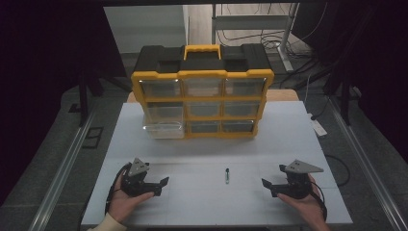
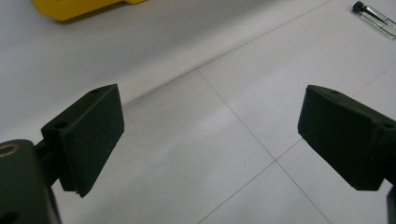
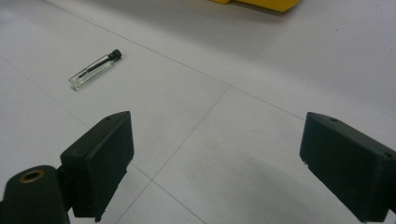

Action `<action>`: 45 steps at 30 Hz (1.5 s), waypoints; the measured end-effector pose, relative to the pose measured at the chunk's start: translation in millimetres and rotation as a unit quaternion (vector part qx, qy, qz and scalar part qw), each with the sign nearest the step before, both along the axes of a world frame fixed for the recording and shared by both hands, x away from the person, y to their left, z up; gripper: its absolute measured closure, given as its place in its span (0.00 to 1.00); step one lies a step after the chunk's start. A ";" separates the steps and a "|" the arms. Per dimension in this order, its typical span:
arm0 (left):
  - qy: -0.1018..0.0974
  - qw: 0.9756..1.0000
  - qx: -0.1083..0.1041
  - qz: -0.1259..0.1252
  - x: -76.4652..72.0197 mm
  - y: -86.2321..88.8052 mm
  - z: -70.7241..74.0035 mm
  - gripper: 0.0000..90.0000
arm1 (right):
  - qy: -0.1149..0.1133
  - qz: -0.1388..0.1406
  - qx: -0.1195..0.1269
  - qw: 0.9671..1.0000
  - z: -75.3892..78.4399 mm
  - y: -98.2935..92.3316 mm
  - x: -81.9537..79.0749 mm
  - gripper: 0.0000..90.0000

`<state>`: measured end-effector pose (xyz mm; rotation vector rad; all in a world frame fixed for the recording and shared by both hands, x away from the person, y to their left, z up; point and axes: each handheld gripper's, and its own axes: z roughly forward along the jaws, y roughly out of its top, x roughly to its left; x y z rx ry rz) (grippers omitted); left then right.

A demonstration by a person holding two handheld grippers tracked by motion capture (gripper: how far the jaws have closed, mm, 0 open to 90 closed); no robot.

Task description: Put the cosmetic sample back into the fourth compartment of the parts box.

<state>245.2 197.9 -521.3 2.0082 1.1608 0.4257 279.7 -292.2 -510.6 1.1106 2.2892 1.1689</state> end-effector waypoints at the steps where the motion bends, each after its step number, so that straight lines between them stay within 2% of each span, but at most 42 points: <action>1: 0.000 1.000 0.000 0.000 0.4 -0.4 -0.1 0.09 | 0.000 0.000 0.000 1.000 0.0 0.0 0.0 0.12; 6: 0.003 1.000 -0.006 -0.003 1.9 0.3 -0.4 0.09 | 0.001 0.006 0.004 1.000 -0.3 -0.1 0.7 0.12; 16: -0.001 1.000 -0.002 -0.002 0.7 2.6 -0.7 0.08 | 0.009 0.008 0.011 1.000 -2.7 -0.4 6.5 0.12; 26: -0.001 1.000 -0.015 -0.005 -3.9 2.9 1.1 0.09 | 0.005 0.006 0.005 1.000 0.2 3.4 2.3 0.12; 45: -0.008 1.000 -0.012 -0.016 -2.9 1.3 4.1 0.09 | 0.009 0.007 0.005 1.000 -0.3 0.1 1.9 0.12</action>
